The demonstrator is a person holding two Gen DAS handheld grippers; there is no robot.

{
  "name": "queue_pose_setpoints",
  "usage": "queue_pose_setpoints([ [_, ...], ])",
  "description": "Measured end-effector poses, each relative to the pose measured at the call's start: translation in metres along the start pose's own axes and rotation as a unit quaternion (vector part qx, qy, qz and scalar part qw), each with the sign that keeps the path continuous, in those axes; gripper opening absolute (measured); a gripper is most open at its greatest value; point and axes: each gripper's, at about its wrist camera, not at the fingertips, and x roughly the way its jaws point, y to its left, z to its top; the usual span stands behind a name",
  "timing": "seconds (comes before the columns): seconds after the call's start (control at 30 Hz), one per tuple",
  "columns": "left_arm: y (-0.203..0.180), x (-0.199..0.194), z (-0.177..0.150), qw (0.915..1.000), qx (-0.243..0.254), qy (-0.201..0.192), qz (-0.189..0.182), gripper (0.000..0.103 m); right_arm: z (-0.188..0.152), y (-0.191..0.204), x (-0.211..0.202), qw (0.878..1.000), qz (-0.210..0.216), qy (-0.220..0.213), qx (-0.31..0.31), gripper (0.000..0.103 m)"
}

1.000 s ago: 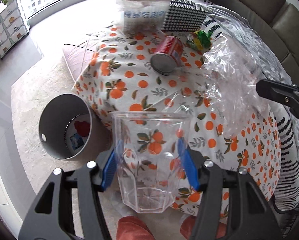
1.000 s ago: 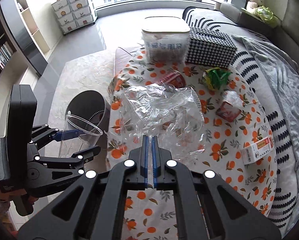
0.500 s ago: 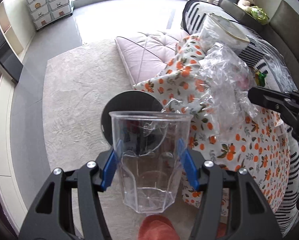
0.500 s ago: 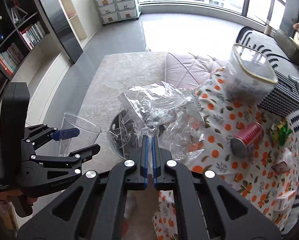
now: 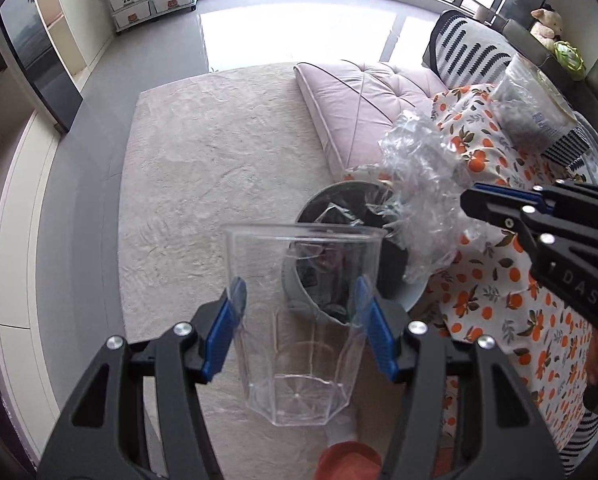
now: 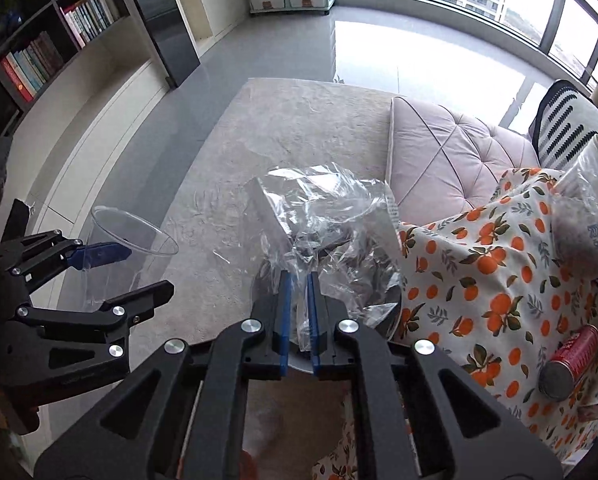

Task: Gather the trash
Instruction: 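Carry the plastic bag and cup over the grey bin, lowering the bag into it, then open the right tool to drop the bag while the left tool drops the clear cup into the bin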

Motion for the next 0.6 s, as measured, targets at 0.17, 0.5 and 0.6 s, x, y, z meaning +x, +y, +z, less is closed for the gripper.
queue_pose_setpoints([
  [0.17,0.0,0.012,-0.003,1.0,-0.005,0.002,-0.002,0.058,-0.007,-0.001,0.014,1.0,-0.011,-0.002,-0.002,0.037],
  [0.5,-0.032,0.016,-0.001,0.9997,0.003,0.005,-0.022,0.058,-0.016,-0.022,-0.004,1.0,-0.017,-0.001,0.006,0.037],
  [0.6,-0.042,0.021,0.003,0.9995,0.003,0.003,-0.03,0.058,-0.017,-0.032,-0.009,1.0,-0.023,-0.004,0.009,0.037],
])
